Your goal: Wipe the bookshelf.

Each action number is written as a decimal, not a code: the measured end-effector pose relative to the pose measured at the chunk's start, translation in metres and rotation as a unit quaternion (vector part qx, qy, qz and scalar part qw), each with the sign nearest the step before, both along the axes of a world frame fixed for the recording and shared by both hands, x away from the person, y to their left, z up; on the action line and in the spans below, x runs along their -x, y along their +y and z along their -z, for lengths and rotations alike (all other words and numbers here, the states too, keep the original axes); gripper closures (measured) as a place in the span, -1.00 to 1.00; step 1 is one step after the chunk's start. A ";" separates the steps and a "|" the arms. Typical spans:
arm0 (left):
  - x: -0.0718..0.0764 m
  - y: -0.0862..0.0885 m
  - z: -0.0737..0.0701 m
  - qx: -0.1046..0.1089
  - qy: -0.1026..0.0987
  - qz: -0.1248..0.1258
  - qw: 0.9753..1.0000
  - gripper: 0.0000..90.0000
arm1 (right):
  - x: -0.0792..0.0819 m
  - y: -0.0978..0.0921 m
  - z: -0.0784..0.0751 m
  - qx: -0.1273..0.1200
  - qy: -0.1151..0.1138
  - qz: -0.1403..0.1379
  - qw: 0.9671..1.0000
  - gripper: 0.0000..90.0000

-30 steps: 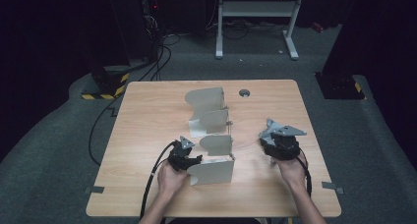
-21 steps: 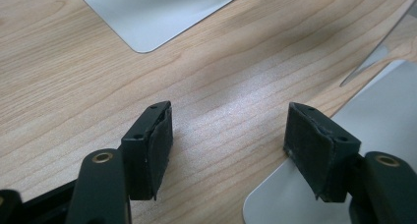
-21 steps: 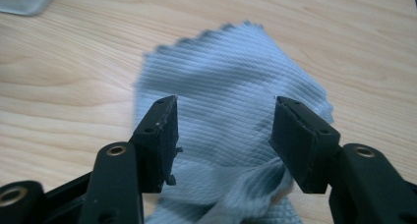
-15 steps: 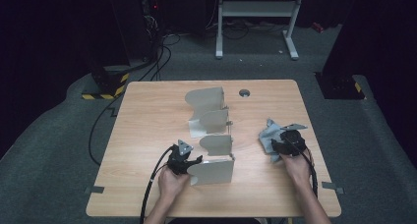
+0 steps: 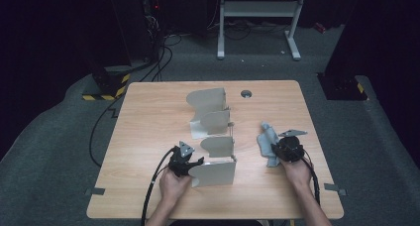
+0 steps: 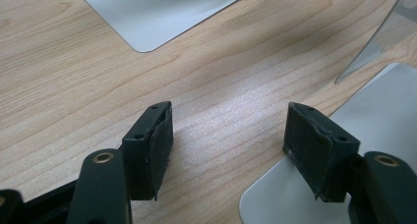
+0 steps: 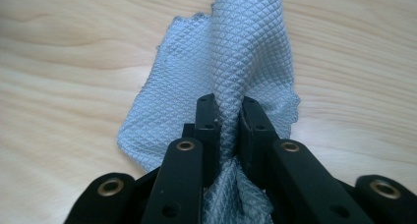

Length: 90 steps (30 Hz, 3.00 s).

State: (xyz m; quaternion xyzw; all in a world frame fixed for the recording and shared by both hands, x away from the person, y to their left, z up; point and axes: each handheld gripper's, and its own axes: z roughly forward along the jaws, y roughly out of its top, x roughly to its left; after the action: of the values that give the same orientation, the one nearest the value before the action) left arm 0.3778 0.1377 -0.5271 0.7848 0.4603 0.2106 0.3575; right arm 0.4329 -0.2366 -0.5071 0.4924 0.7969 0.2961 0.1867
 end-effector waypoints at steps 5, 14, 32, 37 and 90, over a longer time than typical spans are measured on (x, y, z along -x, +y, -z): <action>0.000 -0.001 0.000 0.000 -0.001 -0.002 1.000 -0.21 | 0.025 0.022 -0.004 -0.021 -0.005 -0.059 0.998 0.82; 0.000 -0.003 0.000 -0.001 -0.001 -0.002 1.000 -0.20 | 0.054 0.067 -0.002 -0.054 0.001 -0.146 0.988 0.82; 0.000 -0.003 0.000 0.000 -0.001 -0.002 1.000 -0.20 | 0.067 0.085 -0.060 -0.112 -0.072 -0.196 0.972 0.82; 0.000 -0.003 0.000 0.000 -0.001 -0.002 1.000 -0.20 | 0.071 0.084 -0.082 -0.115 -0.104 -0.205 0.967 0.82; 0.001 -0.003 0.000 0.000 -0.001 -0.002 1.000 -0.19 | 0.076 0.084 -0.066 -0.122 -0.073 -0.208 0.968 0.82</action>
State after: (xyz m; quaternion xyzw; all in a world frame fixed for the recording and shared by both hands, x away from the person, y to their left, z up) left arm 0.3773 0.1342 -0.5271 0.7839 0.4614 0.2116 0.3575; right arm 0.3565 -0.1527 -0.4407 0.3122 0.8239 0.4584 0.1171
